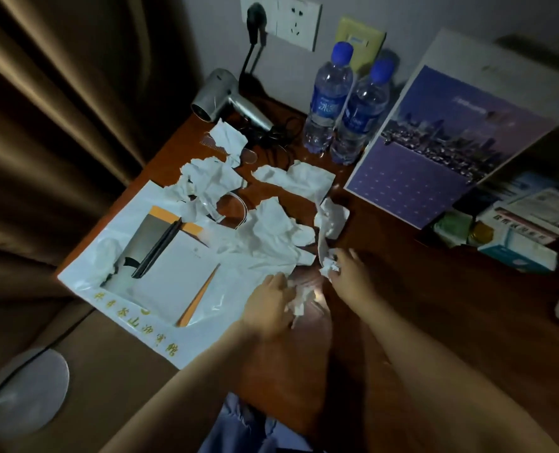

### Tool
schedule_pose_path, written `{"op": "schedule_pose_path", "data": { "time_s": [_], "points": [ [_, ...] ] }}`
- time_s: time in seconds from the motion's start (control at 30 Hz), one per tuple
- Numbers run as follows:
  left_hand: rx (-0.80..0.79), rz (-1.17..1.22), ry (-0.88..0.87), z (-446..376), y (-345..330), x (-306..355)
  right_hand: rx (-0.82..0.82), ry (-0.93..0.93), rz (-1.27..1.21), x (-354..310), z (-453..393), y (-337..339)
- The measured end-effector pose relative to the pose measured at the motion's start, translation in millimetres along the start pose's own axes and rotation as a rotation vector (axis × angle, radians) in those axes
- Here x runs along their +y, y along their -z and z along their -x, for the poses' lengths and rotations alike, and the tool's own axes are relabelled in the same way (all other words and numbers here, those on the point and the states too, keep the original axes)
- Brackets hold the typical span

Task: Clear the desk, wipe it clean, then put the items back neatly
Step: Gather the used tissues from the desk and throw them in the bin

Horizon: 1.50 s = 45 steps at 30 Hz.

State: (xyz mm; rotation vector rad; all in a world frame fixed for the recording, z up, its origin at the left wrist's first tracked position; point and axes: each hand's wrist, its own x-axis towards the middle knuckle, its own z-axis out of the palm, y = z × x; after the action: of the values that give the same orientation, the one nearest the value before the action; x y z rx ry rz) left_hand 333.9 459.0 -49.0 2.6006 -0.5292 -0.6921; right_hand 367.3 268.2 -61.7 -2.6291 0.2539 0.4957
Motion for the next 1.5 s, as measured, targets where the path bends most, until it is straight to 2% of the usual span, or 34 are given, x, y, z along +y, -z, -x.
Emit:
{"op": "schedule_pose_path", "data": {
  "time_s": [0.1,0.17,0.27,0.4,0.5,0.57,0.7,0.9,1.03,1.13,1.23,1.37,1.5],
  "points": [
    [0.12,0.146,-0.061,-10,11,5,-0.003,0.027,0.022,2,-4,10],
    [0.142,0.258,-0.048,-16,23,10,0.029,0.116,0.112,4,-1,11],
    [0.214,0.329,0.022,-23,45,19,0.058,0.221,0.154,5,2,15],
    [0.287,0.336,0.152,-30,60,20,0.18,0.38,0.163,-8,-10,33],
    [0.309,0.282,0.21,-33,57,13,0.128,0.309,0.119,-14,-21,45],
    [0.32,0.151,0.269,-37,54,11,0.125,0.259,0.106,-10,-29,48],
    [0.225,-0.074,0.487,-45,51,7,-0.017,0.137,0.156,3,-39,47],
    [0.222,-0.184,0.668,-47,37,4,-0.002,0.181,0.154,12,-42,49],
    [0.204,-0.146,0.69,-52,30,4,0.052,0.183,0.047,17,-41,46],
    [0.209,-0.061,0.694,-53,29,6,0.025,0.126,-0.001,20,-42,47],
    [0.299,0.075,0.654,-52,32,9,0.0,0.044,-0.09,19,-45,52],
    [0.404,0.247,0.563,-48,36,10,-0.019,-0.006,0.006,18,-41,52],
    [0.472,0.347,0.517,-40,47,14,-0.01,-0.068,-0.065,17,-35,52]
  ]
}}
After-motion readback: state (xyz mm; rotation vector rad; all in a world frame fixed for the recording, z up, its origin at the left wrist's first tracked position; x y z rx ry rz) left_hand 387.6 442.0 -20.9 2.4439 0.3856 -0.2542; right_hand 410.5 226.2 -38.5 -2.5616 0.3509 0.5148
